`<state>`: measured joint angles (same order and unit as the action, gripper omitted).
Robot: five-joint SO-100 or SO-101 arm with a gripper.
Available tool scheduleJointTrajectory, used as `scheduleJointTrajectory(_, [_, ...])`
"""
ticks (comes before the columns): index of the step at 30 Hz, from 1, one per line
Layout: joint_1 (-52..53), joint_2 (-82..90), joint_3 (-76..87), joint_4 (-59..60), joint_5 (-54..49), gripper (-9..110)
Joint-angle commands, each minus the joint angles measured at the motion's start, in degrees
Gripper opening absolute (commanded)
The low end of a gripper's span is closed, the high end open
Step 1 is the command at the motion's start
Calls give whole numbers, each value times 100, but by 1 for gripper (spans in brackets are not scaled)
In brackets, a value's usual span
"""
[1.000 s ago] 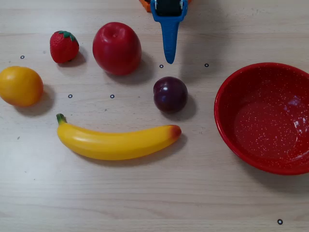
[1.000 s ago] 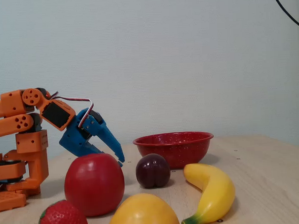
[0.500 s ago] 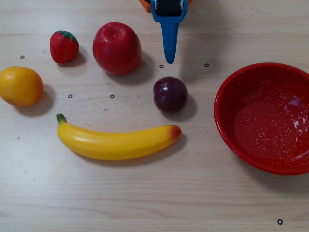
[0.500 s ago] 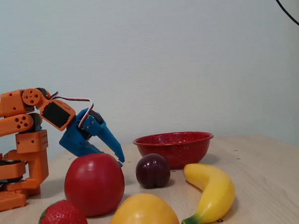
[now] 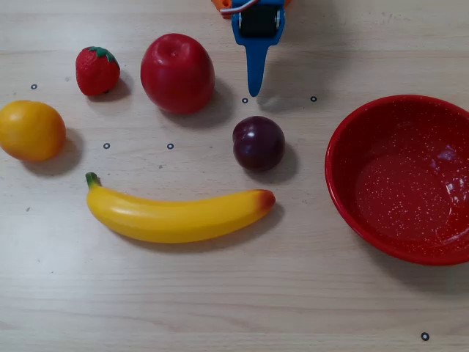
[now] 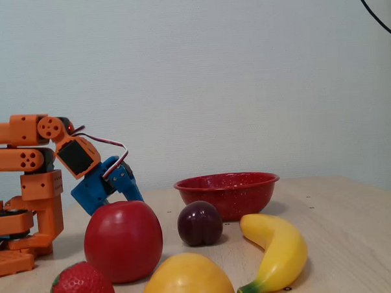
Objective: Put the banana in the red bowl.
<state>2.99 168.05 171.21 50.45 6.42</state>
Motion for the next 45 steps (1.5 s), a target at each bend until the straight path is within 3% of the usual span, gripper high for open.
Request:
scheduleJointTrajectory(1, [62, -237, -896, -167, 185, 0])
scheduleJointTrajectory(18, [-325, -2918, -4096, 1020, 545, 0])
scheduleJointTrajectory(32, [-1125, -5906, -8130, 3331, 905, 0])
scheduleJointTrajectory(45, [-1793, -7937, -10380, 4219, 1151, 4])
